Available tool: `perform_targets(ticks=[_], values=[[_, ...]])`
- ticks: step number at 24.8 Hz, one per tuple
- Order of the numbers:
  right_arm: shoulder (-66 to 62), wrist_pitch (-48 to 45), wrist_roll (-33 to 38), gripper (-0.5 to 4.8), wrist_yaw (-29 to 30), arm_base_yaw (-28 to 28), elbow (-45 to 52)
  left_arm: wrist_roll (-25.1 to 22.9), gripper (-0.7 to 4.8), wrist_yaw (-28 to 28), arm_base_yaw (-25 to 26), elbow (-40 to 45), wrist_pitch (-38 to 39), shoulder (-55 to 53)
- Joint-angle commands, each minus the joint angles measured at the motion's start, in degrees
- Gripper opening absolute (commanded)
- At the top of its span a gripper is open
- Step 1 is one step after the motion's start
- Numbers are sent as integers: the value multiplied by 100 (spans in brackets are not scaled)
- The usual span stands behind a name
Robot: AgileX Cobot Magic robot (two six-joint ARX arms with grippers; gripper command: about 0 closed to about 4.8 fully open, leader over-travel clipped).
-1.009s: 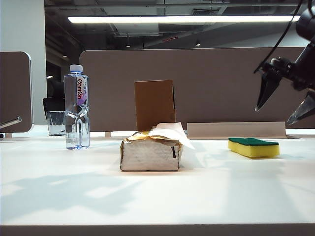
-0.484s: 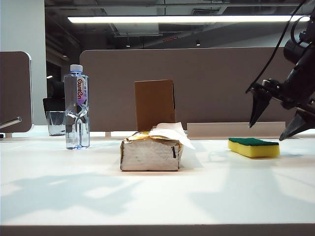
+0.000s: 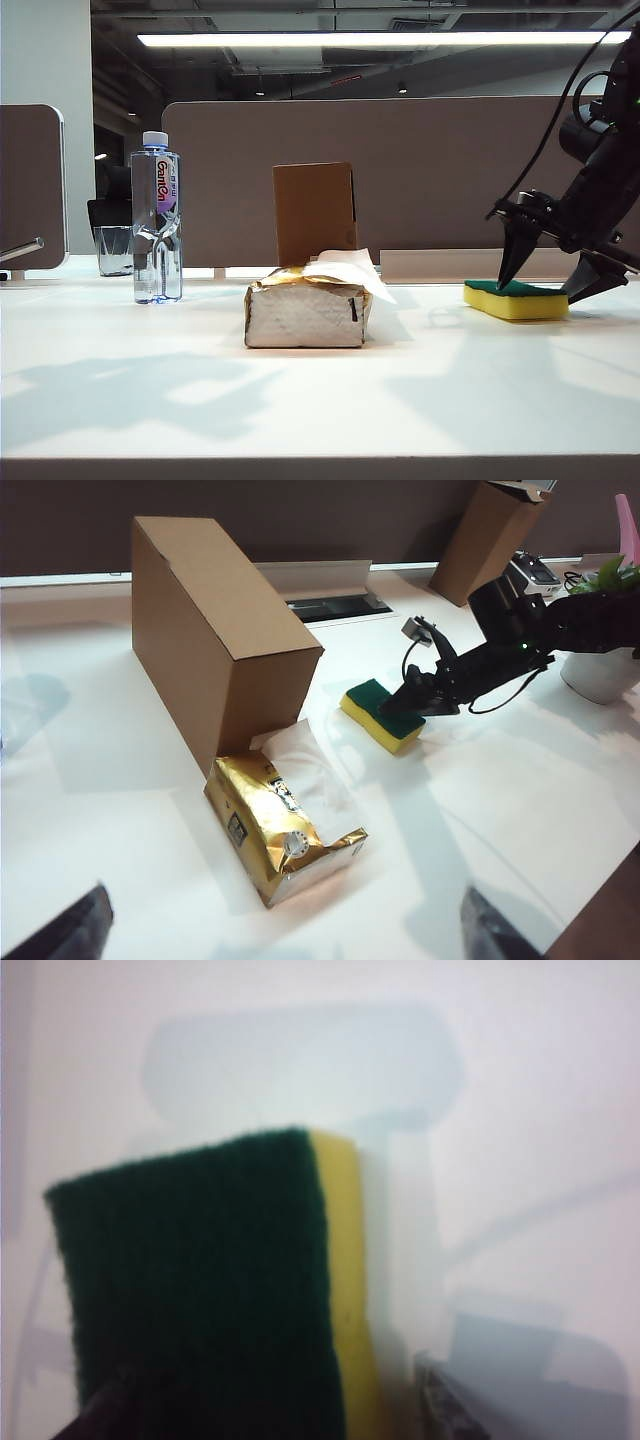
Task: Move the sponge from right to left to wipe the table, avoiding obstacles on the table, and finally reaching the bottle of mineral water.
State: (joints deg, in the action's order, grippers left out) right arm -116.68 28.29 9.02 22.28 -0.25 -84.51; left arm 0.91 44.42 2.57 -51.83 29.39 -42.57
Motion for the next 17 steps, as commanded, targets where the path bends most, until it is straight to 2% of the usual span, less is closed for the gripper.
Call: perform_targets(ticks=[1,2,4,7,8,10,14,17], values=[[-173,-22,-2,328,-138,-33,-2,-28,479,42,-2,-33,-50,4],[-243,-26,-2,276,-142,-33,-2,-28,479,42,-2,-33,-50,4],[-319,-22,-2,220,-151,-33,-2,-28,479,39,-2,-33,-50,4],[-341,-2,-2,177,-256,-33,0,-28,479,39,-2,-33,-50,4],[-339,-2,-2,94,-332,-33,0,-28,479,39,-2,-33,-55,4],[-339,-9,-4,-8,-380,-31,0,-28,479,42,-2,-33,-52,4],[-339,-15,-7,-9,-935,-33,0,-28,479,39,-2,-33,-52,4],[-339,55,-52,-9,-1040,-26,0,-28,479,39,-2,-33,-55,4]])
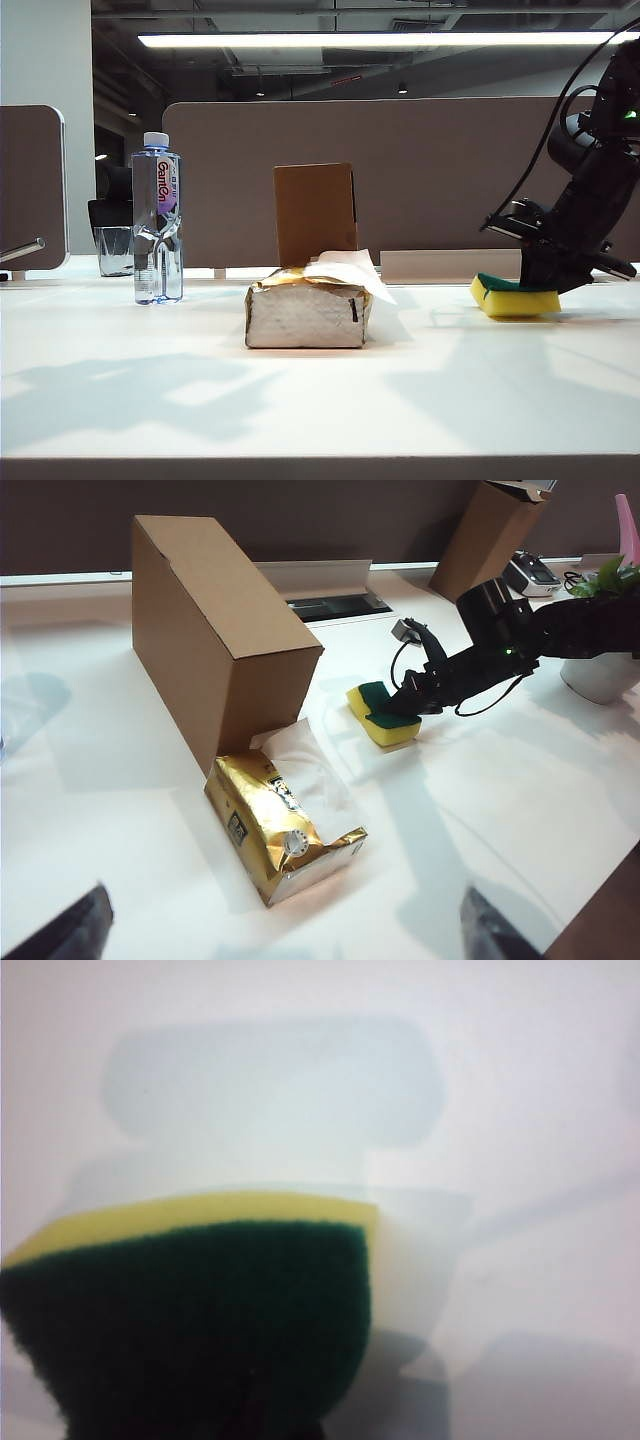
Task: Move the sponge from right to left to wipe the table, avoiding obstacles on the table, and finally reaching the bottle of mineral water.
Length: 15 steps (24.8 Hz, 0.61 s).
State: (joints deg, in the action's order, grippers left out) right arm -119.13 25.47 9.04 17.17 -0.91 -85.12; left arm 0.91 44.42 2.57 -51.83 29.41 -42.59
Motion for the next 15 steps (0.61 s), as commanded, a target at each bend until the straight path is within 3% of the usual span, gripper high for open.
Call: perform_targets(ticks=[1,15], values=[[-94,417,-52,-9,-503,37,61,-28,479,42,-2,-33,-55,7],[136,1010,-203,-9,-304,37,92,-28,479,50,-2,-33,35,9]])
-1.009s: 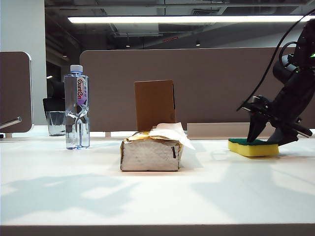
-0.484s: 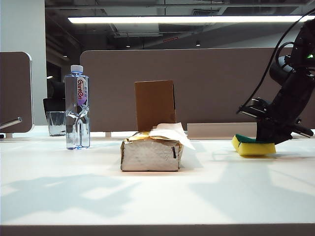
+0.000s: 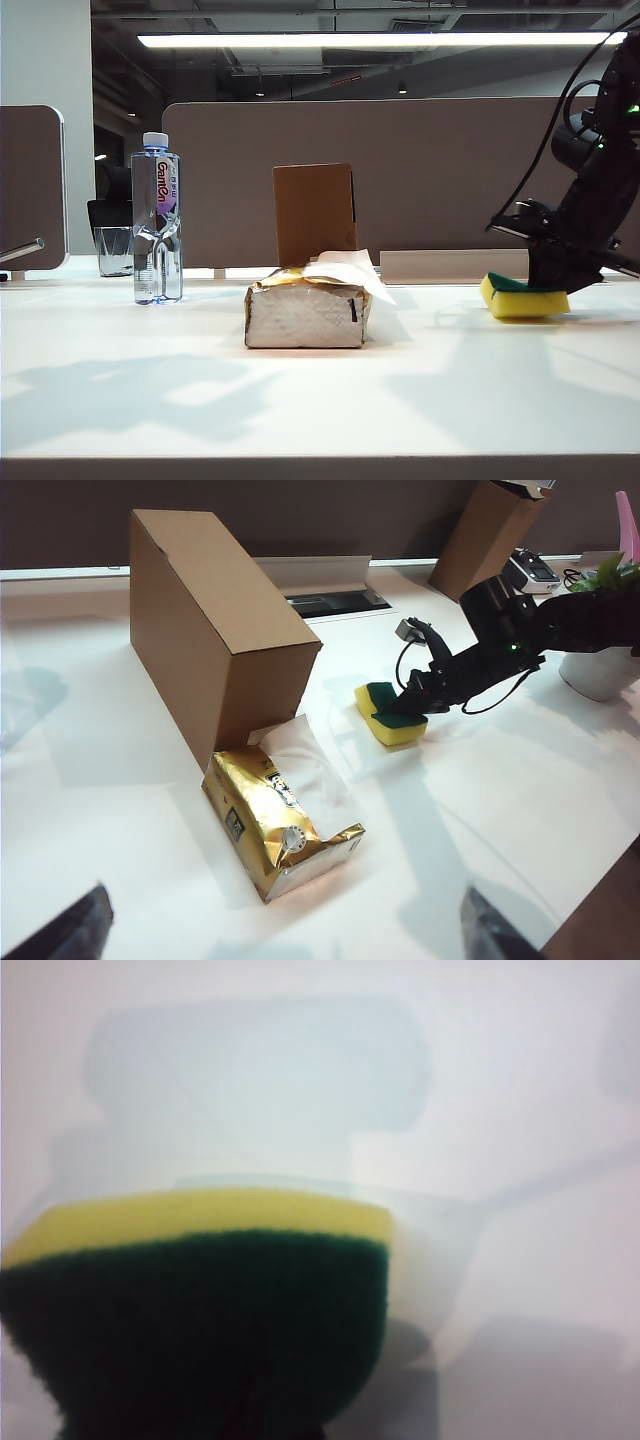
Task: Move the sponge from right to left to wipe the table, avoiding obstacles on the table, and finally reaching the bottle of mineral water.
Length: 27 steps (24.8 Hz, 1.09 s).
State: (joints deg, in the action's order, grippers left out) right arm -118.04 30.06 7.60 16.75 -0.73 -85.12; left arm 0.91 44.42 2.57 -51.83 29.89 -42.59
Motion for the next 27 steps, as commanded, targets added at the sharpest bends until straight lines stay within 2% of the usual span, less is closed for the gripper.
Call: perform_targets(ticks=[1,6,20,27], values=[[61,549,-59,-9,-269,20,105,-28,479,66,-2,-33,-11,9],[372,339,-57,-9,-267,20,612,-28,479,83,-2,-33,0,11],[2155,-973,179,-9,-271,20,3523,-28,479,83,-2,-35,4,11],[3088,-1095,323,-9,-345,15,4483,-28,479,81,-2,-35,4,11]])
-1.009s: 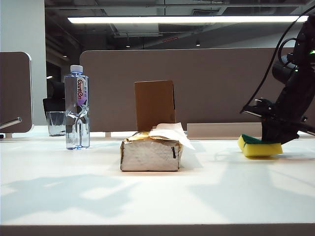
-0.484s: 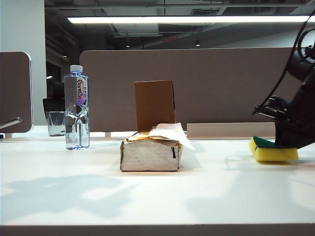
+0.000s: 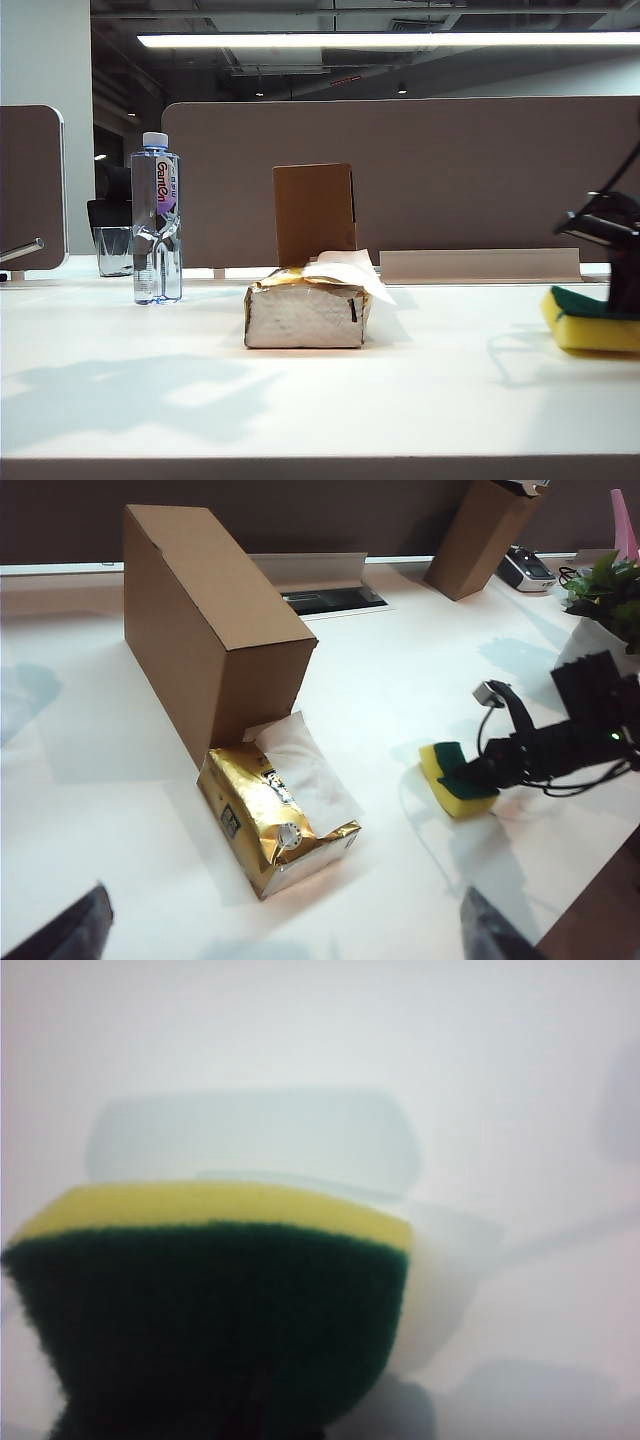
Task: Move the sponge from right to left to wipe the table, avoiding obstacles on the table, and finally reaching the bottle of mineral water.
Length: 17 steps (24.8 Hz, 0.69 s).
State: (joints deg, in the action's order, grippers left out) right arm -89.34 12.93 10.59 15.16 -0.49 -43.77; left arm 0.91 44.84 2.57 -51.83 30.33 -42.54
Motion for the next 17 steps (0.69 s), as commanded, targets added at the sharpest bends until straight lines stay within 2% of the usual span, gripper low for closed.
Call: perform_targets(ticks=[1,17], values=[[339,640,28,-9,-243,-9,444,-28,479,42,-2,-33,-39,7],[2074,1078,168,-9,-481,-11,1685,-28,479,42,-2,-35,-39,13]])
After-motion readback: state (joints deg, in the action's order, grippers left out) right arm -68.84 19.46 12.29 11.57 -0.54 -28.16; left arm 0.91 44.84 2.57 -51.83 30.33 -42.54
